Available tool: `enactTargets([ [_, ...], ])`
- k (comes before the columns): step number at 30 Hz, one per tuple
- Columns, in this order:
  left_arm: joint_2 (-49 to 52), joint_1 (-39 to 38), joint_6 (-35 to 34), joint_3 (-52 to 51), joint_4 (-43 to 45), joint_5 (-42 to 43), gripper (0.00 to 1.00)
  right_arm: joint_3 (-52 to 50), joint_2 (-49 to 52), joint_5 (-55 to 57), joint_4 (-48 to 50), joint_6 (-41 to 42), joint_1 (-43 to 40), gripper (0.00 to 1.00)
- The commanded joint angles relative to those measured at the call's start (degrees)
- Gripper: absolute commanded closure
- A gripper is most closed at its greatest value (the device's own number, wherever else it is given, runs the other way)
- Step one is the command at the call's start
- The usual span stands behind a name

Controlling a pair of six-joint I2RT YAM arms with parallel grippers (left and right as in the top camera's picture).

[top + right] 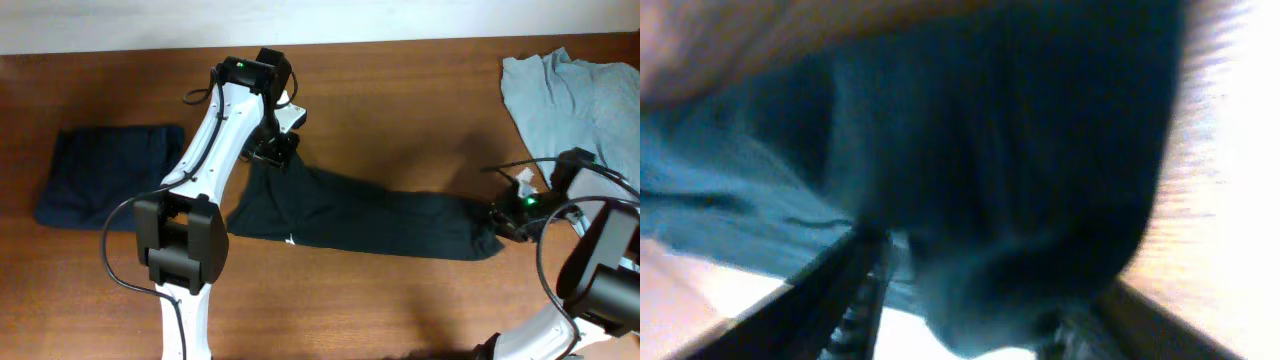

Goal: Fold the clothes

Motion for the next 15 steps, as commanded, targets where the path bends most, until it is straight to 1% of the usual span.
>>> enactTargets([
  [1,0.28,0.17,-0.48,0.31,0.15,0.81,0.57,-1.14,1.99,-1.81,0.79,-2.97,4.31,0.70],
  [3,0.28,0.26,-0.48,0.31,0.15,0.83,0.57,-1.09,1.97,-1.62,1.36,-2.95,4.76,0.75],
  [6,0.28,0.26,-0.48,0.31,0.11,0.83,0.57,-0.68,1.73,-1.64,1.53,-2.95,3.28,0.94],
  [7,0.28,0.26,-0.48,0.31,0.13,0.83,0.57,-0.39,0.98,-1.70,1.36,-2.93,2.60,0.96],
  [10,0.28,0.26,-0.44,0.31,0.17,0.57,0.57,1.27,-2.36,-1.51,0.11,-2.29,1.29,0.96],
  [11,0.28,0.37,-0.46,0.31,0.31,-0.13,0.57,2.54,-4.04,-0.39,-0.76,-0.76,0.63,0.96],
  [13,0.28,0.98,-0.52,0.33,0.35,-0.66,0.58,6.95,-9.22,7.21,-3.85,3.10,-0.68,0.96],
  [15,0.28,1.88,-0.81,0.37,0.31,-0.68,0.58,10.75,-13.00,12.31,-6.51,4.02,-0.70,0.95],
])
